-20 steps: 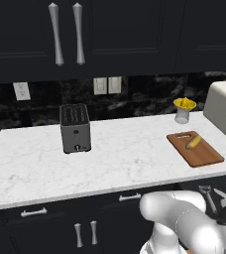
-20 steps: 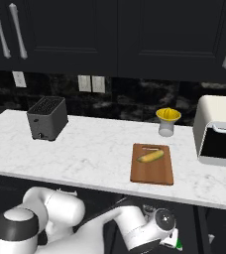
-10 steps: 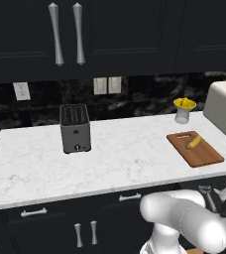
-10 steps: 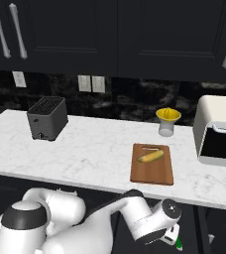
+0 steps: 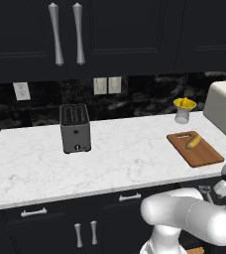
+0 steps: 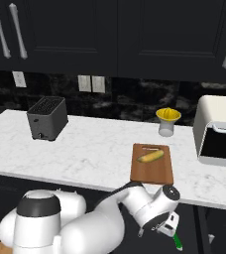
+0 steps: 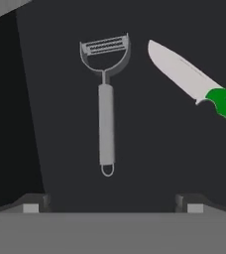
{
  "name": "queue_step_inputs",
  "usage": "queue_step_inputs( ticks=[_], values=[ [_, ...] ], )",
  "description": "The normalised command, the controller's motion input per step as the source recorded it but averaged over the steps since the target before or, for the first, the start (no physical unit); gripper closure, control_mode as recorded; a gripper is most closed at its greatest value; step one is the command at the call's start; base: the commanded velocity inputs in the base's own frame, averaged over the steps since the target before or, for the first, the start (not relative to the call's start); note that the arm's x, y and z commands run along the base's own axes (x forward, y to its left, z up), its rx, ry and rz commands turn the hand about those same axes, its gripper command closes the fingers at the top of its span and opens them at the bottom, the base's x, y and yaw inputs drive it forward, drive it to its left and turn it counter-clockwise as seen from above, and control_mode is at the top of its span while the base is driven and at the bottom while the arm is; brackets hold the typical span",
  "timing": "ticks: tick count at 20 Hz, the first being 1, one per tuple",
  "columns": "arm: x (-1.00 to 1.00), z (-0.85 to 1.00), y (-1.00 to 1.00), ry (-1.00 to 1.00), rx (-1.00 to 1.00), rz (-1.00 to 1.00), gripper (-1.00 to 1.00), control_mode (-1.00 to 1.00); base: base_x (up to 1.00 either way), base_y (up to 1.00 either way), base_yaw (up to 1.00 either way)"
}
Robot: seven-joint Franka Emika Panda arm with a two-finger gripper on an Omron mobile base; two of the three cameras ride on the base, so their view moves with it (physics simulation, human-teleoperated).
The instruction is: Place the appropriate cutting tool for cutting the cucumber skin on the cutting board.
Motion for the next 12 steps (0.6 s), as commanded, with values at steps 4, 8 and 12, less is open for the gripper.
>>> queue_step_inputs(
  ticks=[4, 8, 12],
  values=[
    [0.0, -0.23, 0.07, 0.0, -0.01, 0.0, -1.0, -1.0, 0.0, 0.0, 0.0],
    [0.0, -0.4, 0.09, 0.0, 0.0, 0.0, -1.0, -1.0, 0.0, 0.0, 0.0],
    [0.08, -0.19, 0.12, 0.0, 0.0, 0.0, -1.0, -1.0, 0.0, 0.0, 0.0]
  ],
)
